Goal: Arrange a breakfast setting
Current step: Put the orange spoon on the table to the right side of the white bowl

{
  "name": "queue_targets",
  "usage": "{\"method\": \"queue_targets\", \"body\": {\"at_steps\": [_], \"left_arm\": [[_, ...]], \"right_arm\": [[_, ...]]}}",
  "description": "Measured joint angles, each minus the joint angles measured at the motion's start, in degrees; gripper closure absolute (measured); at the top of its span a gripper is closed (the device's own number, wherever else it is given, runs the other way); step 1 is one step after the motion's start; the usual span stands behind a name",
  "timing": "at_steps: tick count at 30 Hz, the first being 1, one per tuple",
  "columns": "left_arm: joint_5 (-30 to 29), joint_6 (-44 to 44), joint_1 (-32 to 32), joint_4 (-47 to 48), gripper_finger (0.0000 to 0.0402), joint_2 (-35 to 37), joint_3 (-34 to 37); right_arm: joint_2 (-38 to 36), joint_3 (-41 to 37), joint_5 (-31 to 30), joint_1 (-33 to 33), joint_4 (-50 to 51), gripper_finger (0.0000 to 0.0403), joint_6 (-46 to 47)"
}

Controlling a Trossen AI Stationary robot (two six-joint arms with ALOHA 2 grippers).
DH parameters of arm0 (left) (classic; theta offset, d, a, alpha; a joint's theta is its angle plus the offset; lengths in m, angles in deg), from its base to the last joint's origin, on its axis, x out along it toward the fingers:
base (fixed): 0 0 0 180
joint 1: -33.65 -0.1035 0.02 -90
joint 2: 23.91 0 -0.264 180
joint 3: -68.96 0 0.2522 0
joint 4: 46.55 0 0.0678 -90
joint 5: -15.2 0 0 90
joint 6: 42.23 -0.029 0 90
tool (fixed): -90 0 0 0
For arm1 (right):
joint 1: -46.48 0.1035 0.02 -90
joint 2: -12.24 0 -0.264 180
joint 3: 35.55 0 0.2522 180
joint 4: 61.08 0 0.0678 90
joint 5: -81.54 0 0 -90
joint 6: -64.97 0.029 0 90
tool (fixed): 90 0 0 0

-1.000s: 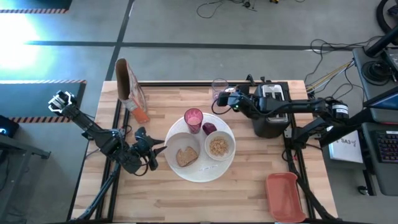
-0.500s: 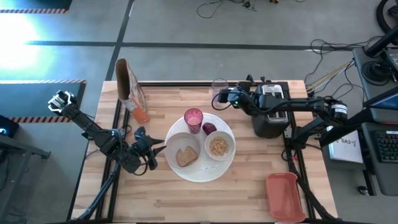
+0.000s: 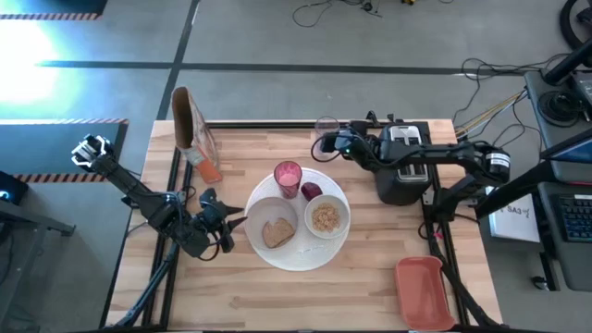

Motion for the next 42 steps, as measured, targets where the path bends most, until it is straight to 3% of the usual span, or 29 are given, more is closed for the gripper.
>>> {"method": "queue_targets", "body": {"at_steps": [17,32,42], "left_arm": [[-0.02,0.2,-0.02,1.05,0.0294,0.0,0.02],[-0.02,0.46,-0.02,1.15,0.0294,0.0,0.02],[-0.02,0.47,0.0,1.41,0.0294,0.2,0.02]], "right_arm": [[1.5,0.0,1.91,-1.29,-2.71,0.0314,-1.51],[1.5,0.0,1.98,-1.29,-2.69,0.0326,-2.41],[1.48,0.0,2.4,-1.27,-2.8,0.0392,-3.39]]}}
